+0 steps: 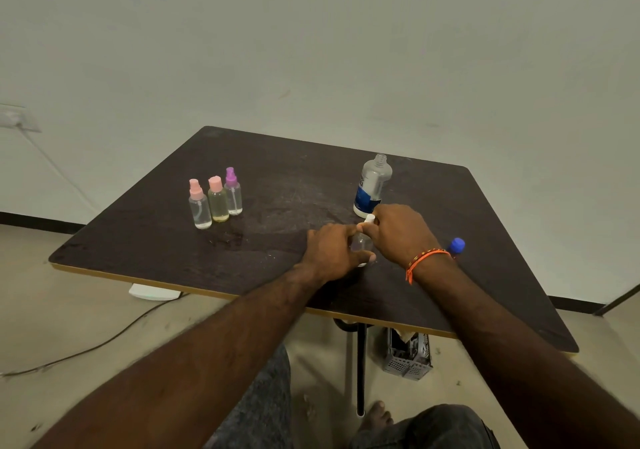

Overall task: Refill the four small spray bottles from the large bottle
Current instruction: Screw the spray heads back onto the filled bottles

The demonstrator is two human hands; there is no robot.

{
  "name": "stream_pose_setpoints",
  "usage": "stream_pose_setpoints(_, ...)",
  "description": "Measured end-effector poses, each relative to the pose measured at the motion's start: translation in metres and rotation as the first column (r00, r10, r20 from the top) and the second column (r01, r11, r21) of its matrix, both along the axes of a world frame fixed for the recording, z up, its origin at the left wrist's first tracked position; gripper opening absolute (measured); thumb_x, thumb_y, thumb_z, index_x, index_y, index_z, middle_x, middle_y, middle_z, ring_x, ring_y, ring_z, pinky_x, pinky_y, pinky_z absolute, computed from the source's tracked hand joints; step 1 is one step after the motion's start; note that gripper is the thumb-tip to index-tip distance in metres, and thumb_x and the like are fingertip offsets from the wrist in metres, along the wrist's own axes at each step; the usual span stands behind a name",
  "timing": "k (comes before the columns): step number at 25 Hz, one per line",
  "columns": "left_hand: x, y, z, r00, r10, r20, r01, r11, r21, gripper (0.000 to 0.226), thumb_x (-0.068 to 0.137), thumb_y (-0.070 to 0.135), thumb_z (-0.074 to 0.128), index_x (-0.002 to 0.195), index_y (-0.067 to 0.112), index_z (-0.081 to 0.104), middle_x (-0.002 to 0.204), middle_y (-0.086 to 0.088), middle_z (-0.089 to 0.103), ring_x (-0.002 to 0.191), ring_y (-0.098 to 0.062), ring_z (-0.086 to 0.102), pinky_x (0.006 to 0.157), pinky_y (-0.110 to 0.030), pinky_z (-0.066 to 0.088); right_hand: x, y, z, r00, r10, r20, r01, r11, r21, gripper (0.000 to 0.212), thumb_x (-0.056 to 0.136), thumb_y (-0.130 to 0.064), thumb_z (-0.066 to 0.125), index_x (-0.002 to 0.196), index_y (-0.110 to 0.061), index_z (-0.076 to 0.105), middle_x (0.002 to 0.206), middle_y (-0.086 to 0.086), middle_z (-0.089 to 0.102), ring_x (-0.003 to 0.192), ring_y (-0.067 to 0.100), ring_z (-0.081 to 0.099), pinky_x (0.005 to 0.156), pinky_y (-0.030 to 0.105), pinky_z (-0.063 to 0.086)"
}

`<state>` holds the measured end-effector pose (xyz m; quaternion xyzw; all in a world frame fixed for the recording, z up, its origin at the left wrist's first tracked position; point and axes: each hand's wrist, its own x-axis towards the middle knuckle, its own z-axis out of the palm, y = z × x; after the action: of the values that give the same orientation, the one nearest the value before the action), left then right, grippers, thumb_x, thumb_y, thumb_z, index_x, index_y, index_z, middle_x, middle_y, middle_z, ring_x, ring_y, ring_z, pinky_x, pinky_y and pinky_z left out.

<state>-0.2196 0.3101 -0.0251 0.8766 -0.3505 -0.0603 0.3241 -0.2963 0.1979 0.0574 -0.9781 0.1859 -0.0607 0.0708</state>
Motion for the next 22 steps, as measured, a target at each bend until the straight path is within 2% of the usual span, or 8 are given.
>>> stream_pose_setpoints(4,0.0,-0.001,-0.003,1.0,-0.001,-0.032,0.0,0.999,-0.037,0.043,0.084,0.053,0.079,0.117,0.027,0.07,0.102,0.005,0.074,0.095,-0.015,0.066,0.099,-0.054,0.05,0.005,0.003,0.002,0.999,0.03,-0.044,-0.031,0.999,-0.019,0.027,0.096,-0.023,0.059,0.119,-0.01,0.063,0.113,0.011,0.067,0.098,0.025,0.064,0.088,0.036,0.052)
stream_pose_setpoints(8,-0.002,0.0,-0.001,1.0,0.021,-0.019,-0.021,1.0,0.006,0.047,0.086,0.057,0.076,0.12,0.025,0.069,0.105,0.004,0.073,0.098,-0.015,0.064,0.102,-0.052,0.047,0.006,0.0,-0.003,0.998,-0.066,-0.001,0.066,0.997,-0.048,0.039,0.092,-0.048,0.063,0.104,-0.011,0.064,0.097,0.008,0.068,0.079,0.02,0.06,0.069,0.03,0.046)
stream_pose_setpoints(11,-0.001,0.002,-0.003,0.999,0.0,-0.036,-0.001,0.999,-0.036,0.036,0.088,0.051,0.076,0.114,0.027,0.07,0.102,0.008,0.073,0.1,-0.015,0.065,0.105,-0.054,0.044,-0.004,-0.003,-0.006,0.999,-0.033,0.011,0.032,0.998,0.057,0.061,0.082,-0.062,0.07,0.12,-0.016,0.058,0.113,0.004,0.065,0.097,0.021,0.063,0.083,0.034,0.051)
stream_pose_setpoints(13,-0.001,0.002,-0.004,0.998,-0.006,-0.062,0.003,0.999,-0.047,0.033,0.088,0.049,0.077,0.111,0.028,0.069,0.095,0.011,0.07,0.096,-0.014,0.065,0.105,-0.055,0.044,-0.009,-0.001,-0.005,0.994,0.048,0.093,-0.063,0.984,0.165,0.061,0.087,-0.042,0.074,0.138,-0.02,0.05,0.138,0.002,0.056,0.121,0.022,0.056,0.101,0.036,0.046)
stream_pose_setpoints(15,-0.002,0.002,-0.004,0.998,0.003,-0.067,-0.006,0.999,-0.038,0.037,0.086,0.052,0.078,0.112,0.027,0.068,0.097,0.01,0.07,0.095,-0.013,0.065,0.104,-0.055,0.045,-0.009,0.0,-0.004,0.984,0.102,0.143,-0.121,0.984,0.131,0.048,0.092,-0.018,0.068,0.138,-0.023,0.054,0.141,0.003,0.057,0.127,0.023,0.055,0.109,0.04,0.044)
stream_pose_setpoints(17,-0.002,0.001,-0.005,0.998,0.001,-0.06,-0.003,0.999,-0.039,0.042,0.085,0.054,0.077,0.116,0.027,0.069,0.105,0.007,0.074,0.099,-0.014,0.066,0.105,-0.056,0.044,-0.007,0.002,-0.004,0.985,0.083,0.153,-0.096,0.992,0.08,0.039,0.093,-0.014,0.067,0.131,-0.023,0.063,0.133,0.004,0.064,0.122,0.023,0.06,0.107,0.043,0.047)
stream_pose_setpoints(19,-0.002,0.0,-0.004,0.999,0.01,-0.052,-0.011,0.999,-0.032,0.045,0.086,0.055,0.076,0.12,0.027,0.068,0.108,0.007,0.074,0.102,-0.014,0.065,0.107,-0.055,0.042,-0.005,0.0,-0.006,0.981,0.026,0.191,-0.046,0.994,0.099,0.028,0.094,-0.026,0.067,0.122,-0.021,0.067,0.121,0.004,0.069,0.109,0.02,0.065,0.098,0.038,0.052)
stream_pose_setpoints(22,-0.004,0.0,-0.002,0.999,0.03,-0.017,-0.03,1.0,-0.004,0.04,0.088,0.055,0.075,0.114,0.026,0.068,0.096,0.01,0.067,0.095,-0.012,0.06,0.107,-0.055,0.041,-0.004,-0.002,-0.009,0.989,-0.031,0.148,0.013,0.992,0.124,0.041,0.087,-0.047,0.071,0.115,-0.019,0.061,0.11,0.001,0.068,0.094,0.017,0.062,0.086,0.033,0.052)
